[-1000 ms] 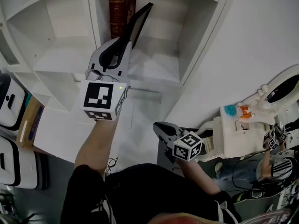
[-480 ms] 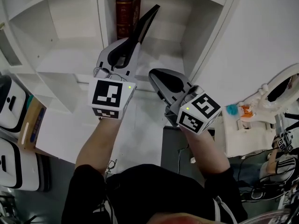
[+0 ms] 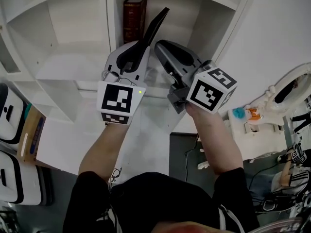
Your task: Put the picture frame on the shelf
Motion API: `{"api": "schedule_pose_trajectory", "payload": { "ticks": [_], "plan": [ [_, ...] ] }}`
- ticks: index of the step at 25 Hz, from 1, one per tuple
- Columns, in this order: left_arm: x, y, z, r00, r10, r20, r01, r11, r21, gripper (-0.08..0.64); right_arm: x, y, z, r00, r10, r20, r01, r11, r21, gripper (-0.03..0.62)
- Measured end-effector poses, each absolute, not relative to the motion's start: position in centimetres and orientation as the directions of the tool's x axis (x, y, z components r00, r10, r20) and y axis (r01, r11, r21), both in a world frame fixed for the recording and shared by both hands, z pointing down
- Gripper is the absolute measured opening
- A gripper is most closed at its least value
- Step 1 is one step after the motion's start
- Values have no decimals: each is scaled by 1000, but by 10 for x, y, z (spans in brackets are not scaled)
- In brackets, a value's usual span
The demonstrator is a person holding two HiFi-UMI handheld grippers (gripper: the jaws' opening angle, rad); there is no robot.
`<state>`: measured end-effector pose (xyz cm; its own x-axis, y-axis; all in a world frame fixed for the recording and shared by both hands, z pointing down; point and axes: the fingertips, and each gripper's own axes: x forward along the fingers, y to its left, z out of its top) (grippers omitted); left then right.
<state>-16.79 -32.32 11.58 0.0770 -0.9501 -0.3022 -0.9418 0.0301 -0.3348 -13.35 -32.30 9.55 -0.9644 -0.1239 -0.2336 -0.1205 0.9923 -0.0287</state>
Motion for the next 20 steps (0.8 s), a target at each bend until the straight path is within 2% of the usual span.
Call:
{"api": "schedule_pose_trajectory", "payload": {
  "ticks": [6,9,16,20],
  "plan": [
    [-163,-323,116,81,-950,-303,-938,30,-346,66,-147,-326,70,-963,-149,-223,-159,987,29,40],
    [-165,-321,116,80,-949,-305,-940,31,-341,66,-156,-323,72,-969,-181,-168,-195,979,68,124],
    [-170,-320,120,82,-949,-305,-941,27,-337,66,-170,-333,76,-963,-230,-139,-242,968,74,124],
    [-171,-326,132,67,-968,-241,-929,27,-369,67,-166,-336,75,-963,-222,-153,-232,971,53,112]
  ]
}}
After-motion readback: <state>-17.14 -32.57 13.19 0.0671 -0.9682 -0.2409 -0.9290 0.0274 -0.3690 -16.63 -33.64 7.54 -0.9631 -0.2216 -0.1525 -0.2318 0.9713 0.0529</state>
